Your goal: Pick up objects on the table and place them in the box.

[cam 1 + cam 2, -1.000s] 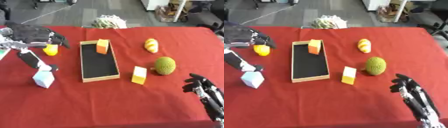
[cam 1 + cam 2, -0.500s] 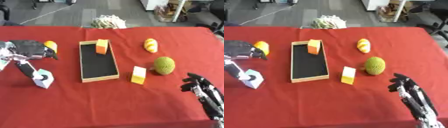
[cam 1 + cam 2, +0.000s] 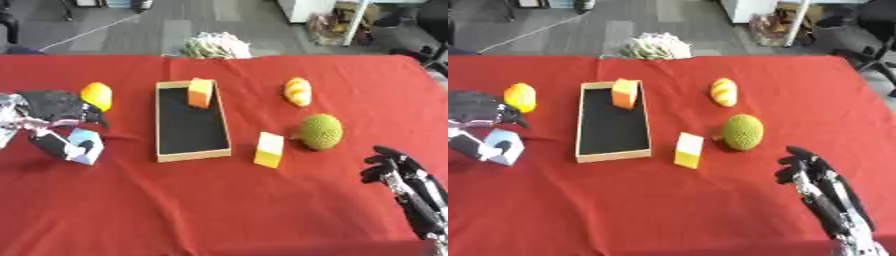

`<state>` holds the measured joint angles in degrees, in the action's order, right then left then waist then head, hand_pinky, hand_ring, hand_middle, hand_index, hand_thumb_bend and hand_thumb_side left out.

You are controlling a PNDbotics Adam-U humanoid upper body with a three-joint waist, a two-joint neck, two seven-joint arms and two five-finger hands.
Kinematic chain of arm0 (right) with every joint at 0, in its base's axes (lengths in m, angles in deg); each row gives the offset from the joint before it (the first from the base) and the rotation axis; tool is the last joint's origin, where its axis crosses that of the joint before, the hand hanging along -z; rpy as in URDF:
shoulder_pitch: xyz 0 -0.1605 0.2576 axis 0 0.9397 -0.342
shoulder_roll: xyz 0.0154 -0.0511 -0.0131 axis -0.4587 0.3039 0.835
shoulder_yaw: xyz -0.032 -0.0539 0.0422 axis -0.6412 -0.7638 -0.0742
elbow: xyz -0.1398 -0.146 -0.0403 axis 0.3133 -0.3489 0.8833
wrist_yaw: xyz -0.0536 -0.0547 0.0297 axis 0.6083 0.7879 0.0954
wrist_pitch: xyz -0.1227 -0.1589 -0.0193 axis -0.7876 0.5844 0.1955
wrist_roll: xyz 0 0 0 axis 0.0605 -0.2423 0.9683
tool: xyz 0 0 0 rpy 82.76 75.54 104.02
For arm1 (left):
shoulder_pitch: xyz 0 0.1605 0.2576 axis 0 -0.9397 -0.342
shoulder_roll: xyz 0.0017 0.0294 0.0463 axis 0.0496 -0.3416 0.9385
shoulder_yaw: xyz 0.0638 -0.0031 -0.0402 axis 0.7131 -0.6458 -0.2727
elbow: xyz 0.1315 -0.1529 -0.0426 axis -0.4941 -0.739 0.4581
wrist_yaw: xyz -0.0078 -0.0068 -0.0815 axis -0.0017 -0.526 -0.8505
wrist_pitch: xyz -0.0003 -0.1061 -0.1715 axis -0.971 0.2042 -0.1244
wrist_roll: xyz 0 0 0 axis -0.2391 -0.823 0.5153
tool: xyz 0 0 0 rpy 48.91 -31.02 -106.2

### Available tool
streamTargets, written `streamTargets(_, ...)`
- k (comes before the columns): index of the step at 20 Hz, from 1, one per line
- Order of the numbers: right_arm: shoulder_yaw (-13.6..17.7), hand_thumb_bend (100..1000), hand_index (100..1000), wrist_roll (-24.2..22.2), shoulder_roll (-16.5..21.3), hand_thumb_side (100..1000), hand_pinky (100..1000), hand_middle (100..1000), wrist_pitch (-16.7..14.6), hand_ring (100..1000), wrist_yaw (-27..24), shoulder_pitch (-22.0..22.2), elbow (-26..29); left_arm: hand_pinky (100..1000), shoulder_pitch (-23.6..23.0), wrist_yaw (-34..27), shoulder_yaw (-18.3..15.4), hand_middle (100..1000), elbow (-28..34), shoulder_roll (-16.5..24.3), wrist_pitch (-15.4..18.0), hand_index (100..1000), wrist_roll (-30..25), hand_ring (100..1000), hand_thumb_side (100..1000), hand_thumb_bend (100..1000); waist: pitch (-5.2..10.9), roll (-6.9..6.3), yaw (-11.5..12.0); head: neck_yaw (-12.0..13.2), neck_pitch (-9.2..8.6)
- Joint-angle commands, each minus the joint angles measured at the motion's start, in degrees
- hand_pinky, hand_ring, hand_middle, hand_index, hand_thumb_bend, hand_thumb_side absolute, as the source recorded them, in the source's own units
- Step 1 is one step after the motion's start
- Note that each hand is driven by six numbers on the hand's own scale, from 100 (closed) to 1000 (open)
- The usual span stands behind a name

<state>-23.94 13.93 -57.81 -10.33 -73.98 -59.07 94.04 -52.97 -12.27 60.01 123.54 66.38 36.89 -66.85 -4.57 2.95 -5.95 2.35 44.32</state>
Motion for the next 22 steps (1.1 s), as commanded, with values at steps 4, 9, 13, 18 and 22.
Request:
streamTargets(4, 0.1, 100, 832, 0.04, 1.43, 517, 594, 652, -0.27, 612, 0.06, 0.0, 0.58, 816, 0.5, -6.82, -1.2, 791, 5.7, 4.77, 0.65, 904, -3.88, 764, 573, 353, 1.29, -0.59, 0.17, -0.32, -0.2)
streamTargets(9, 0.12, 100, 833, 0.04, 1.65, 516, 594, 652, -0.28, 612, 0.14, 0.08, 0.53, 823, 0.55, -11.47, -1.84, 798, 9.23, 7.62, -0.89, 906, -7.29, 771, 619, 418, 1.51, -0.86, 0.23, -0.54, -0.2)
streamTargets(13, 0.08, 100, 833, -0.03, 1.71, 516, 594, 653, -0.26, 612, 0.19, 0.08, 0.5, 827, 0.3, -9.65, -1.26, 808, 8.32, 7.86, -1.23, 911, -8.96, 778, 663, 489, 1.57, -0.95, 0.22, -0.62, -0.2)
streamTargets(18, 0.03, 100, 833, -0.05, 1.72, 516, 594, 653, -0.34, 612, 0.23, 0.25, 0.39, 828, 0.01, -4.7, -0.23, 810, 3.6, 6.2, -0.01, 909, -8.34, 780, 643, 544, 1.63, -0.73, -0.11, -0.58, -0.2)
streamTargets(22, -0.07, 100, 833, -0.1, 1.62, 518, 595, 653, -0.4, 612, 0.24, 0.3, 0.31, 827, 0.2, -1.81, 0.08, 811, 0.47, 4.85, 1.39, 909, -7.33, 781, 595, 544, 1.6, -0.55, -0.28, -0.58, -0.2)
